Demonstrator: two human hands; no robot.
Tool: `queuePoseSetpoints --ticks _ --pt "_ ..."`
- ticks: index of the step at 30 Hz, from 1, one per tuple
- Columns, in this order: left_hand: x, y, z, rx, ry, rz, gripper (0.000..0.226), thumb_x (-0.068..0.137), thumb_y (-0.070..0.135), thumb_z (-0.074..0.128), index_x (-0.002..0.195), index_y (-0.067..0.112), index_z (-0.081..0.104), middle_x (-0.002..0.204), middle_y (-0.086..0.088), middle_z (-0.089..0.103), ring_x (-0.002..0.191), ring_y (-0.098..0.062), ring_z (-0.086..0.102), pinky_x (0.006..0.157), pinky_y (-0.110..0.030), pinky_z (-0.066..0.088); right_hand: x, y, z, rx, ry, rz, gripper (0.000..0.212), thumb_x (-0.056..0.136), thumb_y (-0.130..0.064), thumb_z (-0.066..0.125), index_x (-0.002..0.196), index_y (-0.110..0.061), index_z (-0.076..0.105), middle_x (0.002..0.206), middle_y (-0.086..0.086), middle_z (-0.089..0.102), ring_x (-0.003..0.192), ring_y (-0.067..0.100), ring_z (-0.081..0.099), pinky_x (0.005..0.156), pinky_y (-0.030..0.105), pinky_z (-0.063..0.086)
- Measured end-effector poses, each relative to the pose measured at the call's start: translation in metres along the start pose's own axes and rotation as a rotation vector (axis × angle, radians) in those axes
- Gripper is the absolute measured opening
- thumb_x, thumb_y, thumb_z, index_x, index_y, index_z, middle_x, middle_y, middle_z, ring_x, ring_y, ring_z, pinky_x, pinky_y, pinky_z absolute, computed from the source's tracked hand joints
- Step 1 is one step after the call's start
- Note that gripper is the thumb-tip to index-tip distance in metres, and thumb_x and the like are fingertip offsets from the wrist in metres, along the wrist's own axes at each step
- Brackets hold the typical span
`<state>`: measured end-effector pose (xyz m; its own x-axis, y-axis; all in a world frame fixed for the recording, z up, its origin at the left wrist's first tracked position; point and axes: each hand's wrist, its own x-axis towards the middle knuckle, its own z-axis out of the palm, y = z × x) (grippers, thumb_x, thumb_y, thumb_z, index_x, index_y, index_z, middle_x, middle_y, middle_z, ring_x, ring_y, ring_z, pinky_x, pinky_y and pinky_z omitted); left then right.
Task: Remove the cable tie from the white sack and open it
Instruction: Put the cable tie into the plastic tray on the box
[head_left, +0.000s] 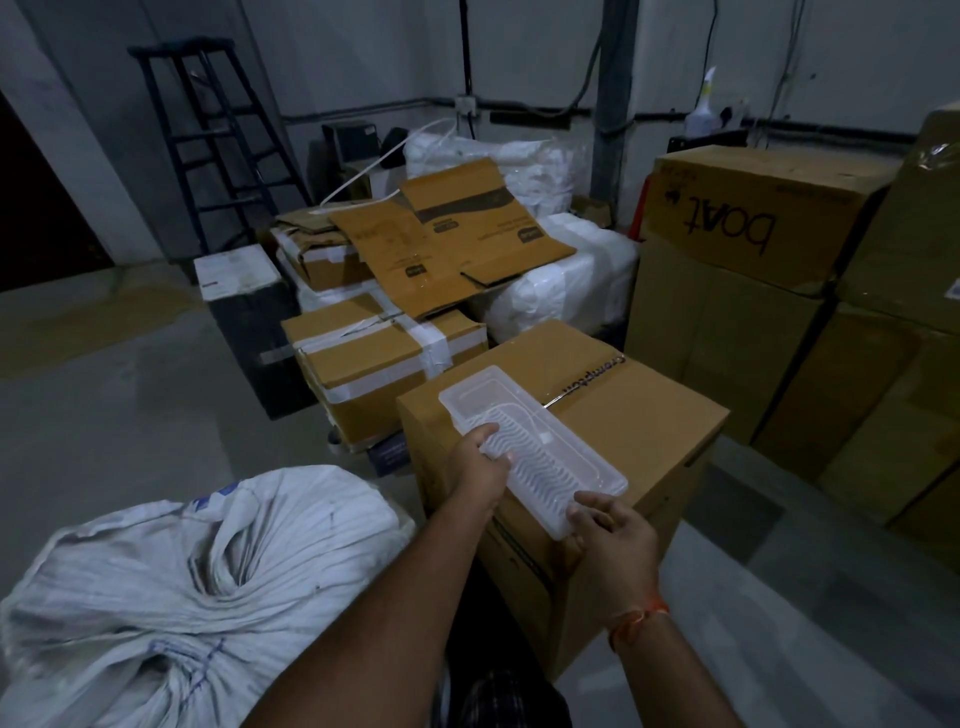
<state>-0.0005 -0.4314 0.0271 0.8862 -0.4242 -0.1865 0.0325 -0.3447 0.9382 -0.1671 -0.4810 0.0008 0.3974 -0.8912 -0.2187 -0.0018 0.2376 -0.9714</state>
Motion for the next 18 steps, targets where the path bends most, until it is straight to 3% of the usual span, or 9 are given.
queuePoseSetpoints --ticks 2,4,7,8,10,14,18 --pt "0.001 -0.001 0.001 -0.002 0.027 -0.003 0.036 0.095 0.009 0.069 0.128 0.023 0.065 0.105 -0.005 0.065 0.083 -0.015 0.063 0.067 -0.024 0.053 0.005 -0.009 -0.007 0.032 0.015 0.007 0.006 0.085 -0.006 0.075 0.09 -0.009 0.077 0.09 0.005 0.074 0.095 0.026 0.07 0.087 0.043 0.058" --pt "0.004 -0.004 0.002 -0.042 0.07 -0.016 0.027 0.098 0.009 0.065 0.121 0.019 0.068 0.092 -0.003 0.06 0.073 -0.011 0.056 0.057 -0.021 0.044 0.018 -0.018 -0.015 0.012 0.033 -0.022 0.005 0.086 -0.013 0.075 0.091 -0.015 0.077 0.094 0.001 0.073 0.095 0.019 0.068 0.089 0.044 0.057" --pt "0.004 -0.004 0.001 -0.122 0.11 -0.038 0.021 0.097 0.01 0.065 0.113 0.022 0.072 0.103 -0.005 0.064 0.083 -0.015 0.06 0.067 -0.025 0.051 0.047 -0.034 -0.023 -0.108 -0.044 -0.123 0.011 0.089 -0.022 0.072 0.098 -0.023 0.077 0.104 0.0 0.073 0.098 0.015 0.066 0.077 0.033 0.056" --pt "0.004 -0.003 0.001 -0.15 0.118 -0.054 0.021 0.096 0.01 0.067 0.112 0.023 0.072 0.11 -0.006 0.067 0.092 -0.017 0.064 0.077 -0.03 0.057 0.057 -0.04 -0.022 -0.147 -0.087 -0.144 0.015 0.09 -0.021 0.07 0.103 -0.021 0.076 0.108 0.0 0.072 0.102 0.016 0.065 0.078 0.031 0.054" --pt "0.005 -0.004 0.002 -0.174 0.133 -0.079 0.024 0.094 0.011 0.069 0.112 0.026 0.072 0.116 -0.006 0.069 0.101 -0.021 0.068 0.091 -0.043 0.061 0.077 -0.05 -0.015 -0.241 -0.17 -0.151 0.017 0.09 -0.021 0.07 0.105 -0.018 0.077 0.112 0.001 0.072 0.109 0.02 0.064 0.088 0.037 0.055" --pt "0.008 -0.005 0.004 -0.223 0.163 -0.085 0.027 0.095 0.008 0.068 0.116 0.025 0.071 0.112 -0.003 0.07 0.094 -0.017 0.07 0.088 -0.045 0.063 0.107 -0.054 0.001 -0.434 -0.308 -0.14 0.01 0.087 -0.02 0.073 0.089 -0.027 0.081 0.102 0.001 0.076 0.102 0.024 0.068 0.094 0.047 0.056" --pt "0.013 -0.006 0.005 -0.241 0.163 -0.111 0.031 0.094 0.004 0.067 0.118 0.021 0.072 0.117 -0.002 0.071 0.099 -0.018 0.07 0.089 -0.041 0.063 0.119 -0.052 0.004 -0.486 -0.351 -0.088 0.018 0.086 -0.012 0.073 0.087 -0.027 0.082 0.107 0.005 0.074 0.105 0.029 0.066 0.098 0.052 0.054"
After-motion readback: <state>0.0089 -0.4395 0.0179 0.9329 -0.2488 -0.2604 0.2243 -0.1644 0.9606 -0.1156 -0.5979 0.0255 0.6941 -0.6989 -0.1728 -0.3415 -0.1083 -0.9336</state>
